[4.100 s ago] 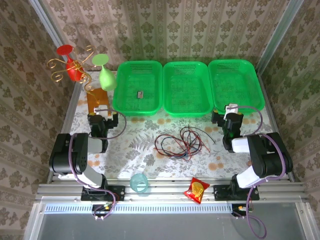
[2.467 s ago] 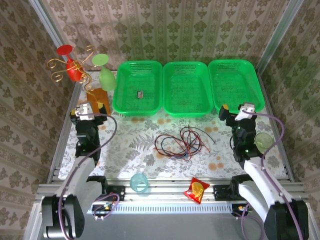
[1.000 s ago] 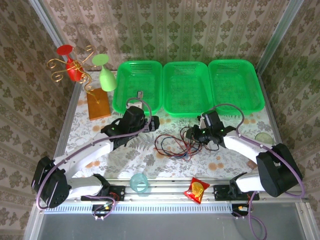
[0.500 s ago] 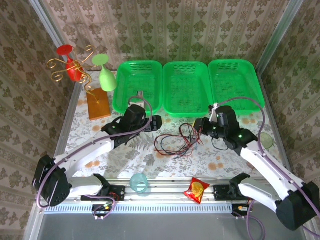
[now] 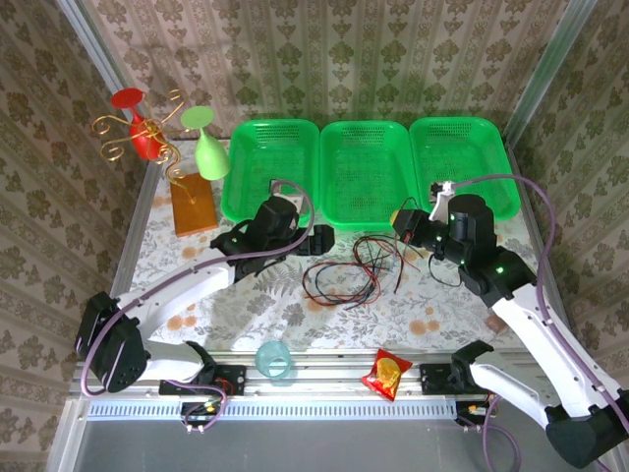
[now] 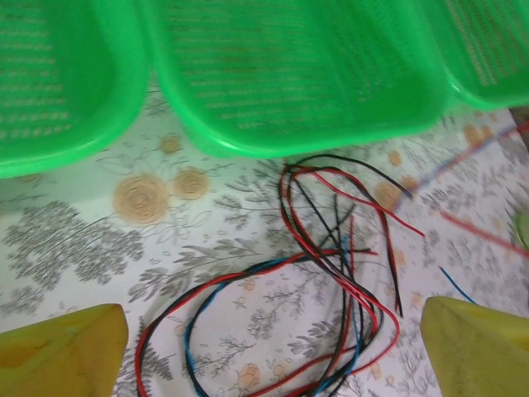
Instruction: Untangle the cables
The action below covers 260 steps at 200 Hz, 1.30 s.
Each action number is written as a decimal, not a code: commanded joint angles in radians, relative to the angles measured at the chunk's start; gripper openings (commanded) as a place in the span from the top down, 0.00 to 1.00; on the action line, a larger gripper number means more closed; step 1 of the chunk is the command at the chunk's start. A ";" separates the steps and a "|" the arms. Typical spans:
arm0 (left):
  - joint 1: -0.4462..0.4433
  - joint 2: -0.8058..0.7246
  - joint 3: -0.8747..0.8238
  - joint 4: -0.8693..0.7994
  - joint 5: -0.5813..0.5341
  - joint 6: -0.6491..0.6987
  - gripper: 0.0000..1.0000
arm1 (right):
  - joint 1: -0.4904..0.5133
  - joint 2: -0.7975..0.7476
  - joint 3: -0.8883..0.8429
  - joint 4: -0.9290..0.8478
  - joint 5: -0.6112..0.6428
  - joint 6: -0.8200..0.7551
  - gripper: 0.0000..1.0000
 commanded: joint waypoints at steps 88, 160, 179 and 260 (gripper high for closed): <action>-0.192 0.064 0.113 0.233 0.302 0.401 0.13 | -0.010 -0.047 0.040 0.017 0.144 0.171 1.00; -0.202 0.189 0.071 0.576 0.395 0.339 0.31 | -0.029 -0.022 0.020 0.093 0.067 0.306 1.00; -0.202 0.213 0.082 0.580 0.420 0.323 0.38 | -0.030 -0.015 0.016 0.094 0.058 0.307 1.00; -0.180 0.237 0.099 0.575 0.439 0.250 0.99 | -0.049 0.002 0.010 0.099 0.009 0.310 1.00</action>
